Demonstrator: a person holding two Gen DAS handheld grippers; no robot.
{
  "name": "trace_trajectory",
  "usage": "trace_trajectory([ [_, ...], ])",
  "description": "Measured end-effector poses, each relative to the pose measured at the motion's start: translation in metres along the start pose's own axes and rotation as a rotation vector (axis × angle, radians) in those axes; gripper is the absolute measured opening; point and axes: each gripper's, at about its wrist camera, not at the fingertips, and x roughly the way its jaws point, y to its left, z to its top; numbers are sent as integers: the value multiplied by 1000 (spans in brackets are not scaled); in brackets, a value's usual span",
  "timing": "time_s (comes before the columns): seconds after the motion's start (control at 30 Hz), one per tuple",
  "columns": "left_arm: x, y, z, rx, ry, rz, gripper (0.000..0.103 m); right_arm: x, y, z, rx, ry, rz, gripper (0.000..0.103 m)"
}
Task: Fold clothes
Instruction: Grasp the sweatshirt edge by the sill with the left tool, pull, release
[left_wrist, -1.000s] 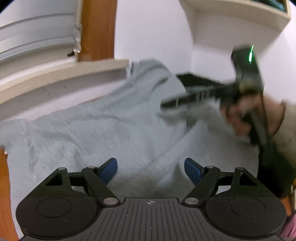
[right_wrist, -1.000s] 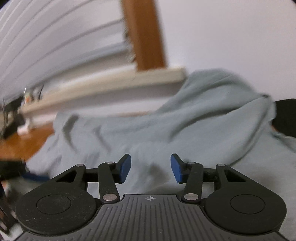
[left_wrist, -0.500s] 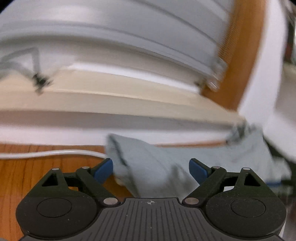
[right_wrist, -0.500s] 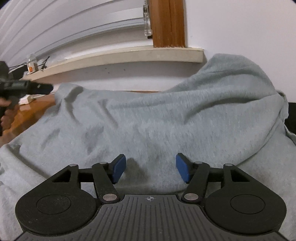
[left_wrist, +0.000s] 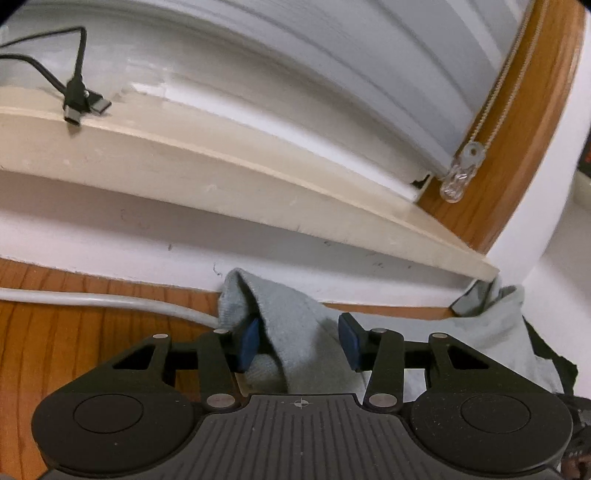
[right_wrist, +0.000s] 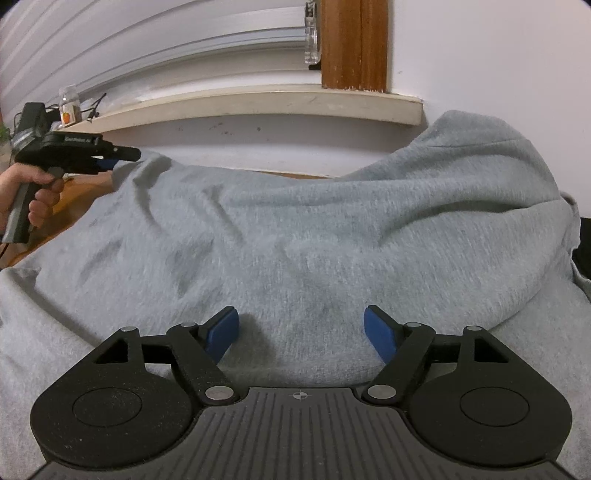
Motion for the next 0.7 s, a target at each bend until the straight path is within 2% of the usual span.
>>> trace_trajectory([
  [0.03, 3, -2, 2, 10, 8, 12, 47, 0, 0, 0, 0, 0, -1, 75],
  [0.07, 4, -4, 3, 22, 13, 18, 29, 0, 0, 0, 0, 0, 0, 75],
  [0.13, 3, -10, 5, 40, 10, 19, 2, 0, -1, 0, 1, 1, 0, 75],
  [0.23, -16, -29, 7, 136, -67, 2, 2, 0, 0, 0, 2, 1, 1, 75],
  [0.33, -58, -56, 19, 208, -269, -1, 2, -1, 0, 0, 1, 1, -1, 75],
  [0.37, -64, -58, 23, 204, -312, 46, 2, -1, 0, 0, 0, 1, -2, 75],
  [0.43, -58, -60, 28, 227, -306, 154, 3, -1, 0, 0, -1, 1, 0, 75],
  [0.5, -45, -61, 25, 242, -211, 135, 8, -1, 0, 0, 0, 1, -2, 76],
  [0.53, -45, -63, 20, 256, -203, 139, 18, -1, 0, 0, 2, 1, -3, 76],
  [0.57, -46, -65, 15, 269, -195, 142, 33, -1, 0, 0, 2, 2, -3, 76],
  [0.6, -47, -68, 11, 283, -187, 145, 41, -1, 0, 0, 2, 2, -2, 76],
  [0.63, -47, -70, 6, 296, -179, 149, 58, -1, 0, 0, 1, 2, -2, 76],
  [0.67, -48, -72, 1, 310, -171, 152, 70, -2, 0, 0, 2, 2, -2, 76],
  [0.7, -49, -75, -4, 324, -163, 155, 73, -2, 0, 0, 2, 2, -2, 76],
])
